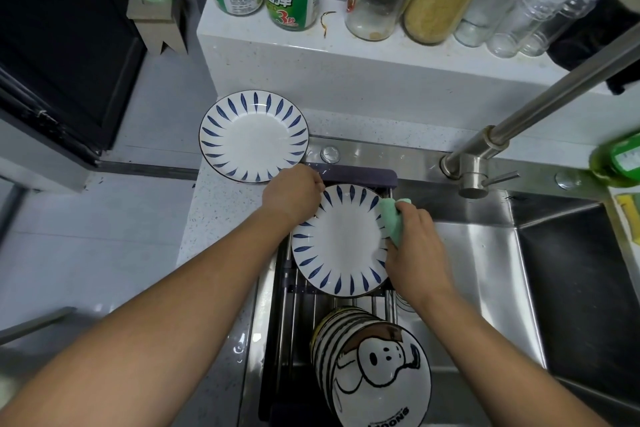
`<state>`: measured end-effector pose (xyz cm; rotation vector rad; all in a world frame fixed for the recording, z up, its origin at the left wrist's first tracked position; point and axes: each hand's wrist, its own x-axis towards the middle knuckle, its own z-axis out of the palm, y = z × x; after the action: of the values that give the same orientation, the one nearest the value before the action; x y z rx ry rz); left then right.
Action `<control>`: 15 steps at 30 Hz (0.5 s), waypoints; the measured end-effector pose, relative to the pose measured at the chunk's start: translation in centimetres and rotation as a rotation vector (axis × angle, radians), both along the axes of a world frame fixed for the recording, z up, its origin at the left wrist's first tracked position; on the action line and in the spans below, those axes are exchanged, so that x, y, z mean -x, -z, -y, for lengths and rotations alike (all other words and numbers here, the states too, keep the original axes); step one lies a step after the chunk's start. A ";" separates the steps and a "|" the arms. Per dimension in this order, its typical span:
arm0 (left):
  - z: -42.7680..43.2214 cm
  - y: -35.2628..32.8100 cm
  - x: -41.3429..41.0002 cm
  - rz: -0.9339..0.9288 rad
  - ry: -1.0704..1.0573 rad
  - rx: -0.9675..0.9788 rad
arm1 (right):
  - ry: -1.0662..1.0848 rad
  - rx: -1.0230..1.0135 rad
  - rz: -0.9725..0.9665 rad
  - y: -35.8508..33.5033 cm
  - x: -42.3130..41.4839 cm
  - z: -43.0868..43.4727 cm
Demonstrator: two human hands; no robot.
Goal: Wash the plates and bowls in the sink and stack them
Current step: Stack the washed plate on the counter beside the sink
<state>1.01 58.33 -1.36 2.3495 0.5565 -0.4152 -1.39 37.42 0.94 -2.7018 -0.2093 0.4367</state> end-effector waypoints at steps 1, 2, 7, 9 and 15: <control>0.0 0.1 0.0 0.002 -0.006 -0.002 | 0.002 -0.008 -0.005 0.1 0.0 0.0; 0.1 0.2 0.1 0.006 -0.013 -0.002 | 0.003 -0.017 -0.014 0.1 0.0 0.1; 0.3 0.5 0.3 0.024 -0.035 0.000 | -0.057 -0.042 -0.022 0.1 -0.3 0.5; 0.4 0.7 0.3 0.031 -0.034 -0.005 | -0.081 -0.025 -0.020 0.2 -0.4 0.6; -0.1 1.0 0.1 0.017 -0.019 0.004 | -0.096 0.004 0.005 0.5 -0.3 0.7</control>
<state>0.95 58.39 -2.37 2.3398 0.5689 -0.3874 -1.11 36.73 0.46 -2.7053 -0.3405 0.4592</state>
